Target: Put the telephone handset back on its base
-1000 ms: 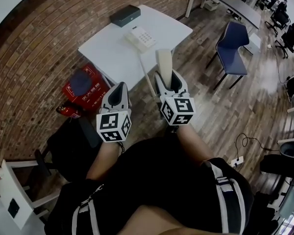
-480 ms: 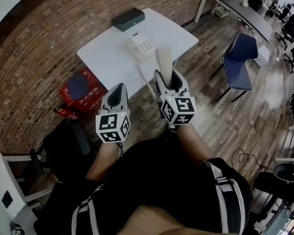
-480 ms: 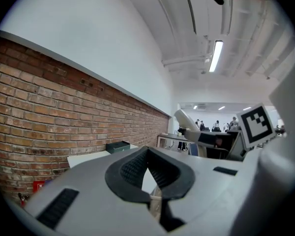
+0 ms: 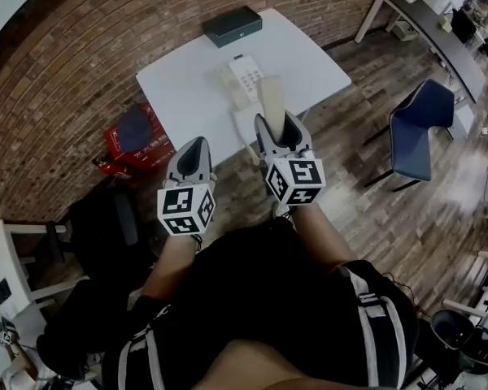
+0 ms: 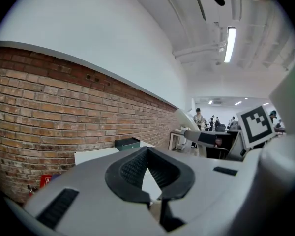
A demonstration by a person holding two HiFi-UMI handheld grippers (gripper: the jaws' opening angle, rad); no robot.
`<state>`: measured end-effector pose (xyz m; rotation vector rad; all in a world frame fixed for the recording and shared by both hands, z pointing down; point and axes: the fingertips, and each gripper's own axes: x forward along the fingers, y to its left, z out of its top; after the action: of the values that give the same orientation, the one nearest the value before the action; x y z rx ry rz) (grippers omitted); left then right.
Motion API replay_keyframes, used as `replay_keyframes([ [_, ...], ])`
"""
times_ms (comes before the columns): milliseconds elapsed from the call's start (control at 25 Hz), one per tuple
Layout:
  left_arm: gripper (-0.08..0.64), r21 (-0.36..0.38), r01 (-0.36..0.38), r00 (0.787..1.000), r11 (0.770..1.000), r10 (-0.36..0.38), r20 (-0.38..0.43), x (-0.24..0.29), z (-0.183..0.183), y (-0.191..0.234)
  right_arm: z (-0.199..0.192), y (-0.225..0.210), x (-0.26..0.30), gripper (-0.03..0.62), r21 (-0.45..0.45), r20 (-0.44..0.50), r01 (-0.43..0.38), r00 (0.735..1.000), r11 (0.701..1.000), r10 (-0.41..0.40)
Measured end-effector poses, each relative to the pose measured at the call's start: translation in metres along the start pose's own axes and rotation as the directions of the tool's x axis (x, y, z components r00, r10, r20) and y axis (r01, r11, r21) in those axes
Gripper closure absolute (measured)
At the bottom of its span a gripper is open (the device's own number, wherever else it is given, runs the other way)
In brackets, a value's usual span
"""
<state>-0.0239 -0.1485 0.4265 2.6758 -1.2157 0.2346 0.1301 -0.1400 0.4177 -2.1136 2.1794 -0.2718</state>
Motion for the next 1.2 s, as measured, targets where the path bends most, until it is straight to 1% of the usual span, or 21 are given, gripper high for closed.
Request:
replay_keyframes([
  [120, 0.563, -0.012, -0.05, 0.999, 0.999, 0.05, -0.013, 0.016, 0.002, -0.009, 0.003, -0.015, 0.014, 0.39, 0.01, -0.019, -0.055, 0.998, 0.998, 0.055],
  [320, 0.563, -0.031, -0.117, 0.993, 0.993, 0.116, -0.028, 0.054, 0.002, -0.03, 0.008, -0.054, 0.038, 0.39, 0.024, -0.046, -0.125, 0.991, 0.992, 0.126],
  [520, 0.563, -0.06, -0.197, 0.98, 0.979, 0.195, -0.031, 0.076, 0.004, -0.056, 0.009, -0.08, 0.051, 0.39, 0.013, -0.096, -0.226, 0.969, 0.974, 0.226],
  [600, 0.563, -0.062, -0.218, 0.976, 0.974, 0.216, -0.039, 0.082, 0.002, -0.064, 0.008, -0.089, 0.057, 0.39, 0.014, -0.107, -0.249, 0.963, 0.968, 0.249],
  [800, 0.563, -0.058, -0.257, 0.966, 0.965, 0.253, -0.058, 0.092, 0.0, -0.061, 0.002, -0.1, 0.077, 0.39, 0.042, -0.137, -0.261, 0.955, 0.964, 0.264],
  [920, 0.563, -0.067, -0.281, 0.959, 0.957, 0.278, -0.052, 0.096, 0.006, -0.051, -0.002, -0.097, 0.091, 0.39, 0.038, -0.161, -0.271, 0.948, 0.962, 0.274],
  [1040, 0.563, -0.071, -0.289, 0.957, 0.955, 0.286, -0.048, 0.101, 0.008, -0.04, -0.007, -0.091, 0.106, 0.39, 0.031, -0.178, -0.284, 0.942, 0.958, 0.285],
  [1200, 0.563, -0.072, -0.284, 0.958, 0.956, 0.282, -0.042, 0.109, 0.01, -0.026, -0.023, -0.09, 0.132, 0.39, 0.059, -0.234, -0.254, 0.937, 0.966, 0.26],
])
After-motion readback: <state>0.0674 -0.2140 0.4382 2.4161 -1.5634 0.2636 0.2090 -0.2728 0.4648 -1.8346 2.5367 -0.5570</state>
